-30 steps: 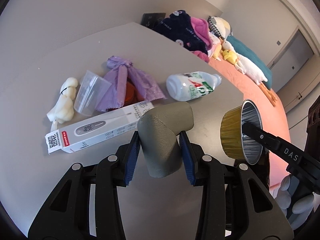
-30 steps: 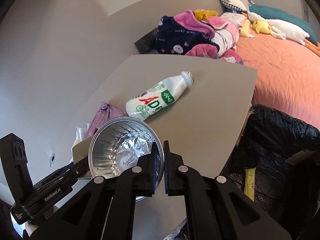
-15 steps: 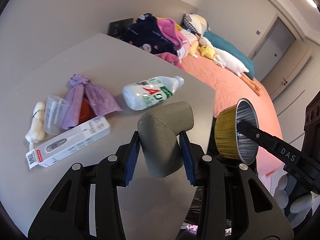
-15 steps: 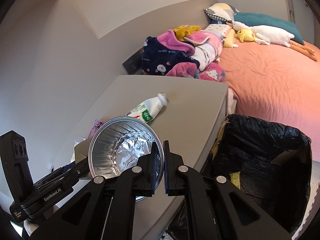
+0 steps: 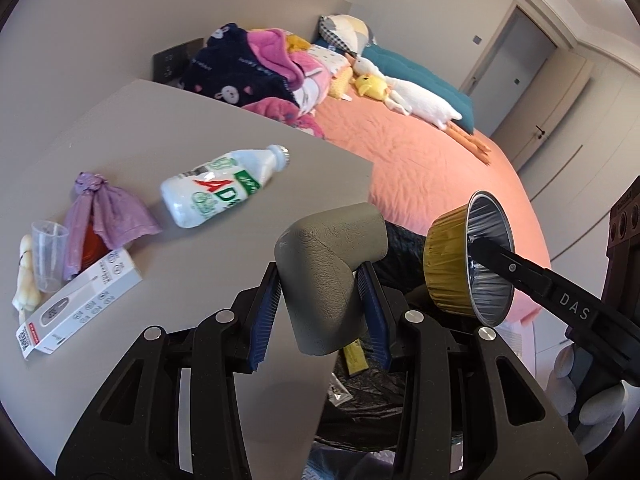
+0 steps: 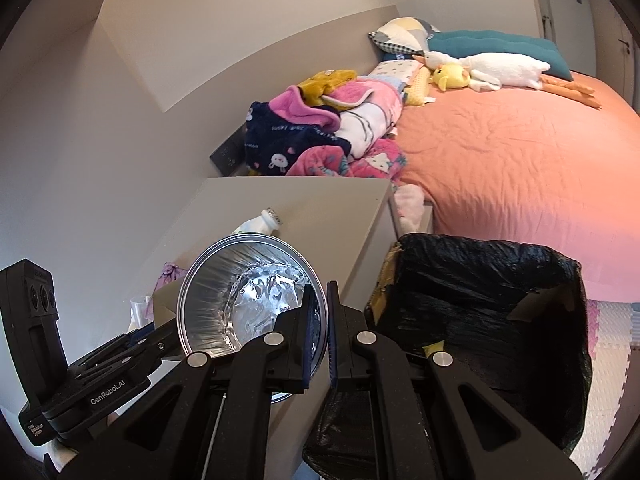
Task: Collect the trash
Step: 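Carry the foam piece and foil cup over the trash bag and release both, then move both tools back to the table toward the thermometer box and bottle, then grasp the white thermometer box with the left tool while the right tool grasps the AD bottle, then carry the thermometer box and AD bottle toward the black trash bag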
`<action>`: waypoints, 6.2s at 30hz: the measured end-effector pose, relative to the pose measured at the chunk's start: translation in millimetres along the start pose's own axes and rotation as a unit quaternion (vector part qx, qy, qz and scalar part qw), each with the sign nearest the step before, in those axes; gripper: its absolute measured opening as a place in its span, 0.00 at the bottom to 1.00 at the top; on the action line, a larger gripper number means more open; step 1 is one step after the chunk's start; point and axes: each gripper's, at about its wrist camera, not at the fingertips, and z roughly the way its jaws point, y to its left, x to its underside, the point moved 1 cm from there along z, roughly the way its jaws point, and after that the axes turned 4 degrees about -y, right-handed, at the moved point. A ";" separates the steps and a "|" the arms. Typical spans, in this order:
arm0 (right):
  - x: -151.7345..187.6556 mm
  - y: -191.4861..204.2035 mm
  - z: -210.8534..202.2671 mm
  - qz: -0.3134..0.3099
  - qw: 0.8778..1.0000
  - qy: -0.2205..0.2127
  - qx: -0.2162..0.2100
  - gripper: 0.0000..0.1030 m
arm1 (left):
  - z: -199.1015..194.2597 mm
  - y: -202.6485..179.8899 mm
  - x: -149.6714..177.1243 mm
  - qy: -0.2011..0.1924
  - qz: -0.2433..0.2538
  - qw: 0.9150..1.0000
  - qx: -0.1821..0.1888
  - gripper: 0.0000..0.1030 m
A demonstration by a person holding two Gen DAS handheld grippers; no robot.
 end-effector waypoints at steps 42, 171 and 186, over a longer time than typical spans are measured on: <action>1.9 -124.0 -81.4 0.132 0.980 -0.064 0.131 0.61 | 54.2 -122.2 7.5 0.069 0.115 0.983 0.124 0.90; -27.9 135.9 187.0 -0.019 0.993 0.115 -0.002 0.28 | -11.1 152.6 31.3 0.059 -0.015 0.995 -0.081 0.29; -37.5 105.2 115.7 -0.039 0.995 0.087 -0.021 0.28 | -18.6 98.9 18.2 0.041 -0.004 0.998 -0.056 0.29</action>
